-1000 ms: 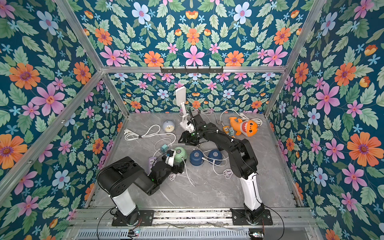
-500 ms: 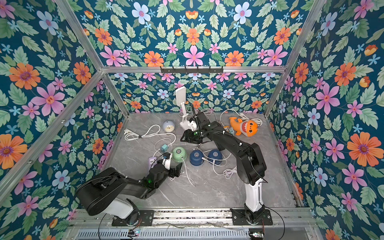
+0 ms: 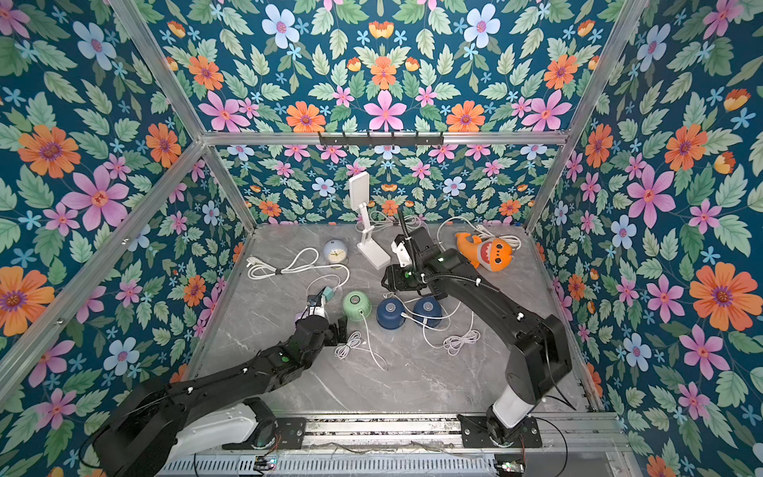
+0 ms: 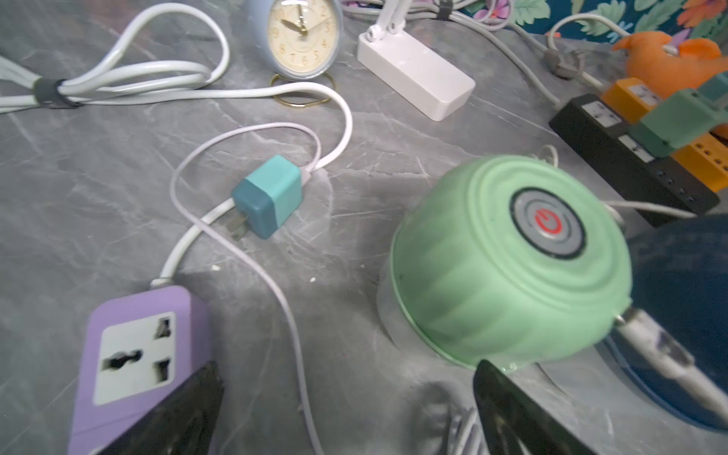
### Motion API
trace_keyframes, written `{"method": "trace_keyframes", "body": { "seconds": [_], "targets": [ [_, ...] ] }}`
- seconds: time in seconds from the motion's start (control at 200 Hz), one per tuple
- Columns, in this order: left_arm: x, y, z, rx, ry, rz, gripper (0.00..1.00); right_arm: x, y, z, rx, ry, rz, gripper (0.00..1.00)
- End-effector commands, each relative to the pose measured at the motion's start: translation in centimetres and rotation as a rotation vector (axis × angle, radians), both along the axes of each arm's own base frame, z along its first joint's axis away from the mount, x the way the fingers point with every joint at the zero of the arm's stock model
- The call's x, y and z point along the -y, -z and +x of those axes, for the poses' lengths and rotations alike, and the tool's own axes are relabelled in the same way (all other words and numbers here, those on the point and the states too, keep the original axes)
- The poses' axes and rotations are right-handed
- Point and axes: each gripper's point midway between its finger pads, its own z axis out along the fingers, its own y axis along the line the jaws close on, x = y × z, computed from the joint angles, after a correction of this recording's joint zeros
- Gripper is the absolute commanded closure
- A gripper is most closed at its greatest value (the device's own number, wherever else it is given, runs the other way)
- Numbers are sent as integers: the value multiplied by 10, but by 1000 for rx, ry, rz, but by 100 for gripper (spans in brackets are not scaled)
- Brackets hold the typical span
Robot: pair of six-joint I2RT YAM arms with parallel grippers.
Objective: Charge the cordless meat grinders
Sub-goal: Place the cordless meat grinder at the center of the board, then pick up the plug from the center of the board.
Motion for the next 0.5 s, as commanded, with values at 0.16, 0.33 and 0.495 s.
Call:
{"method": "trace_keyframes", "body": {
  "seconds": [0.16, 0.33, 0.495],
  "targets": [
    [-31, -15, -9, -132, -165, 77, 0, 24, -6, -14, 80, 10, -61, 45],
    [-31, -26, 19, -205, -139, 89, 2, 25, -14, -25, 101, -8, -43, 52],
    [-53, -17, 59, -320, -145, 125, 35, 13, -16, -45, 112, -73, -64, 55]
  ]
}}
